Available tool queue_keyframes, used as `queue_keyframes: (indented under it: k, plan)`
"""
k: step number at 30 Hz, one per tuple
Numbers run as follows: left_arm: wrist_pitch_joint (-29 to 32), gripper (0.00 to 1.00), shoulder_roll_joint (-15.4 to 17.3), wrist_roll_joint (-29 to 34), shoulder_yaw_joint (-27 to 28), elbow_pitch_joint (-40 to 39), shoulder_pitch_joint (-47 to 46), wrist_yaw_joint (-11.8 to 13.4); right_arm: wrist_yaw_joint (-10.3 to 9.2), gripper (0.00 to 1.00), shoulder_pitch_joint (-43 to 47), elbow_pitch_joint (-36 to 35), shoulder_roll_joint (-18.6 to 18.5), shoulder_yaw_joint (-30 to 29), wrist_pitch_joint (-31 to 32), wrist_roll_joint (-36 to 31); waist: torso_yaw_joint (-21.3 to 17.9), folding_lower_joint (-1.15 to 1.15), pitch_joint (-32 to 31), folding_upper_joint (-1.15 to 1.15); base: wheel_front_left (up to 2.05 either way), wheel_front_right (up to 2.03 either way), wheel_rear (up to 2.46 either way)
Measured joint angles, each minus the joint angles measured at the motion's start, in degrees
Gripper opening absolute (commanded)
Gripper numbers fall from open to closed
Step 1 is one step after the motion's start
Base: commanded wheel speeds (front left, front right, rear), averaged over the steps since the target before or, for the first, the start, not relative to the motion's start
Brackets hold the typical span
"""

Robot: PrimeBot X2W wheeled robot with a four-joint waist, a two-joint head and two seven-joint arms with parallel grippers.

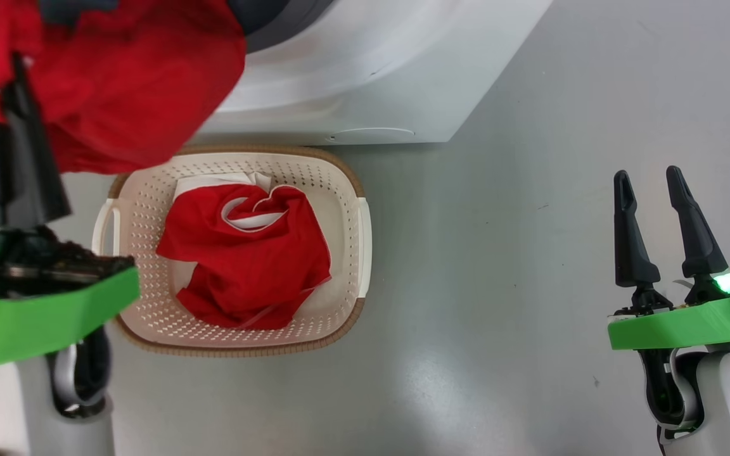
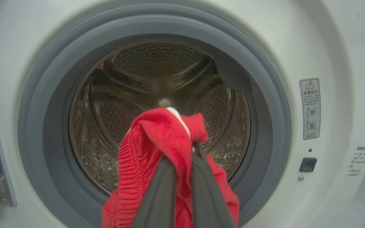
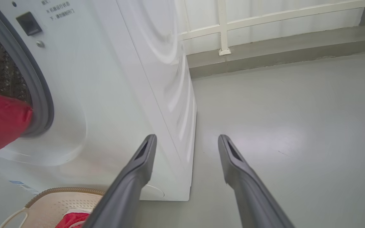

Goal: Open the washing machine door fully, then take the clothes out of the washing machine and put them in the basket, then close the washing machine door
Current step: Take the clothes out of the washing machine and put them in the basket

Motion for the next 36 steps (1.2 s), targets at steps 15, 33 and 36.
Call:
queue_keyframes:
  k: [15, 33, 36]
  plan:
    - [0.01, 0.00, 0.03, -0.19, -4.67, 21.31, 1.21, 0.01, 0.00, 1.00, -0.25, -0.20, -0.03, 0.30, 0.00, 0.01, -0.81, 0.00, 2.18, 0.00, 0.00, 0.00, 0.00]
    - [0.02, 0.04, -0.01, 3.35, -8.86, 47.67, -9.00, 0.00, 0.00, 1.00, -2.74, -1.09, -0.10, 0.91, 0.00, 0.01, -1.96, 0.00, 7.40, 0.00, 0.00, 0.00, 0.00]
    - [0.02, 0.05, 0.03, 3.99, -9.06, 50.07, -11.30, 0.00, 0.00, 1.00, -2.74, -1.15, -0.14, 0.89, 0.00, 0.01, -2.39, 0.00, 8.13, 0.00, 0.00, 0.00, 0.00]
